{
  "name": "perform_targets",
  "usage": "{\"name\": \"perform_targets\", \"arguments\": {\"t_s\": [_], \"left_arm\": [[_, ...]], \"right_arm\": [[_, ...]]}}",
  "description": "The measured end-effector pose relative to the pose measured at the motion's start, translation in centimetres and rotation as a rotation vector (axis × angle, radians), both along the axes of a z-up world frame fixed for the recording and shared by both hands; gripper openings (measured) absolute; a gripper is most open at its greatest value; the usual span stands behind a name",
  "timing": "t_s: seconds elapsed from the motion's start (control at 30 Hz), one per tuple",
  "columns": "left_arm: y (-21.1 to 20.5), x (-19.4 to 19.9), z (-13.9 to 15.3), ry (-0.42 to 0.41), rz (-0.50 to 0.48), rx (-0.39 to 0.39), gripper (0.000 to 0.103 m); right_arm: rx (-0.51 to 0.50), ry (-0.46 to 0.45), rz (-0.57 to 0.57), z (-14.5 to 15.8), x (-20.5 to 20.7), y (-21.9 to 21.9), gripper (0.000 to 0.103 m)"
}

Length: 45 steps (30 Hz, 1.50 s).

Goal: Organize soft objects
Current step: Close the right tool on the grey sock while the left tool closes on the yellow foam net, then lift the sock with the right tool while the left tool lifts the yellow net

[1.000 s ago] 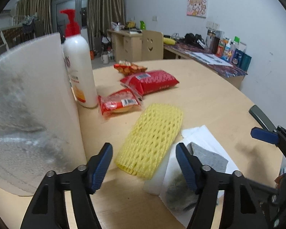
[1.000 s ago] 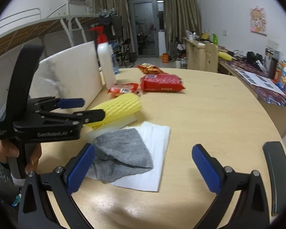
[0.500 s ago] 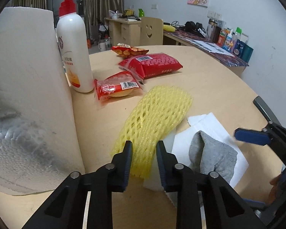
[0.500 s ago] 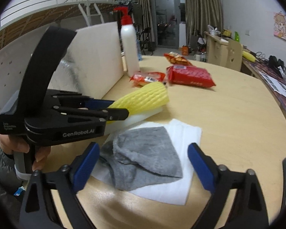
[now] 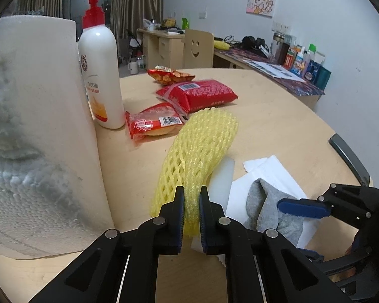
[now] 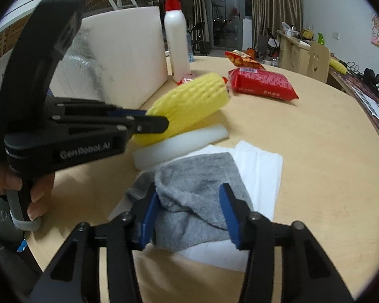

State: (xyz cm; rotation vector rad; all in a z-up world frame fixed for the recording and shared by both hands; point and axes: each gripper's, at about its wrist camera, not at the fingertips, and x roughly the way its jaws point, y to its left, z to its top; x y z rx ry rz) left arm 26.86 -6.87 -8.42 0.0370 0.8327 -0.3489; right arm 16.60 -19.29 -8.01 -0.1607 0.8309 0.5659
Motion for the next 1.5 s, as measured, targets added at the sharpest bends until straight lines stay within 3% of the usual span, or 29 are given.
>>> {"name": "perform_targets", "arguments": {"t_s": [0.13, 0.2, 0.23, 0.83, 1.13, 1.5], "left_arm": [[0.0, -0.3, 0.4, -0.017, -0.006, -0.016, 0.011], [-0.1, -0.5, 0.7, -0.036, -0.010, -0.018, 0.011], [-0.2, -0.7, 0.8, -0.043, -0.015, -0.021, 0.011], [-0.2, -2.6, 3.3, -0.141, -0.033, -0.041, 0.011], [0.0, -4.6, 4.9, -0.190, -0.036, -0.041, 0.011], [0.6, -6.3, 6.0, -0.195, -0.008, -0.030, 0.011]], "right_arm": [[0.000, -0.001, -0.019, 0.0, 0.1, -0.2, 0.041], [0.015, 0.006, -0.041, 0.0, 0.4, -0.6, 0.022], [0.022, 0.010, -0.057, 0.0, 0.6, -1.0, 0.018], [0.083, -0.078, -0.138, 3.3, -0.5, -3.0, 0.017], [0.043, -0.127, -0.174, 3.9, -0.6, -2.1, 0.017], [0.057, -0.195, -0.181, 5.9, -2.5, -1.8, 0.017]]}}
